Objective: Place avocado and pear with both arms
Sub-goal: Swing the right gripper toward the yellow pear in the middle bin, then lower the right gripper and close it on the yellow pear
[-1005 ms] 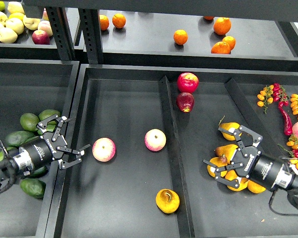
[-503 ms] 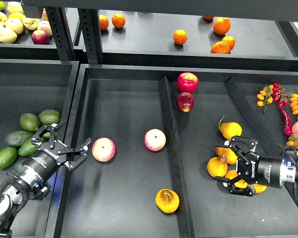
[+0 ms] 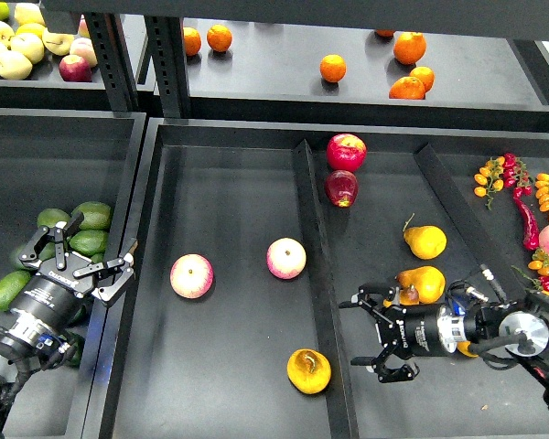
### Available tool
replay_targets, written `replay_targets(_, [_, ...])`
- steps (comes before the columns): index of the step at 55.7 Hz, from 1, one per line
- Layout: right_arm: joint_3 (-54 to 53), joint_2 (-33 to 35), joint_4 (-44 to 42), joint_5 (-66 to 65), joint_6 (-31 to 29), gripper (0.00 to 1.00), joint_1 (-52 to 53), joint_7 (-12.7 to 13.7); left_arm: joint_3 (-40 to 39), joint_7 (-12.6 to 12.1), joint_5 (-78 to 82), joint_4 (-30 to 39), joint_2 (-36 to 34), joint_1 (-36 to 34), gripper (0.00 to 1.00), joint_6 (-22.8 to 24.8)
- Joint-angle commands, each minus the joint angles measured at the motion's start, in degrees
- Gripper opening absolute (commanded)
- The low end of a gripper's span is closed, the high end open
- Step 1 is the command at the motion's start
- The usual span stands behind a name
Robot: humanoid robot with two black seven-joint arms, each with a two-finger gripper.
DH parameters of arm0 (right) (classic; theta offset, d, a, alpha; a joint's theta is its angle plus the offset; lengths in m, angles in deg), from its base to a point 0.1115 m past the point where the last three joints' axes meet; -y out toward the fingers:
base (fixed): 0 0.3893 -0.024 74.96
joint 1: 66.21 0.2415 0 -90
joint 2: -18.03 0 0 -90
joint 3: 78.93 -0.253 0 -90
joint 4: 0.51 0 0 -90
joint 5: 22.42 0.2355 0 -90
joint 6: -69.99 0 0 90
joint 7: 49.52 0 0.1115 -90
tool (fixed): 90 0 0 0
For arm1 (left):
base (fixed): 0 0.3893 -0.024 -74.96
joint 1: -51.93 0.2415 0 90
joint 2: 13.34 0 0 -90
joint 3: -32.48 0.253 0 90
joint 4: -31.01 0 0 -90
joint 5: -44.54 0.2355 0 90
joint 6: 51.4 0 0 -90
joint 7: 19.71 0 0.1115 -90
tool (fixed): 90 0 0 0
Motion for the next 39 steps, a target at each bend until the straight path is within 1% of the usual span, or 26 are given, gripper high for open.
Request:
replay_targets(1, [0.89,-3.14,-3.67,-0.46,0.01,1.0,0.1,0.0,-0.2,0.0,0.01,0.3,-0.01,0.27,0.99,0.0])
replay_targets(19, [2.03,-7.01,-8.24,-1.52,0.01,0.99,0.63,0.0,-0.38,0.0,-0.08,1.18,-0.01,2.12,0.99,0.0])
replay_targets(26, [2.03,-8.42,-9.82,-1.52,0.01,0.95,0.63,0.0,-0.38,0.0,-0.17,1.18,-0.01,2.21,0.99,0.0])
replay_targets(32, [2.03,-9.39,-10.09,-1.52,0.01,0.94,0.1,0.0,-0.38,0.0,-0.17,1.18,-0.01,2.56,0.99,0.0])
replay_targets(35, [1.95,-10.0,-10.44,-1.52,0.01,0.91,0.01,0.0,-0.38,0.0,-0.17,1.35,-0.01,2.65,0.99,0.0])
replay_targets(39, [1.68,-10.53,-10.88,-1.52,0.01,0.89,0.1,0.0,-0.38,0.0,-0.17,1.44,-0.01,2.82,0.99,0.0])
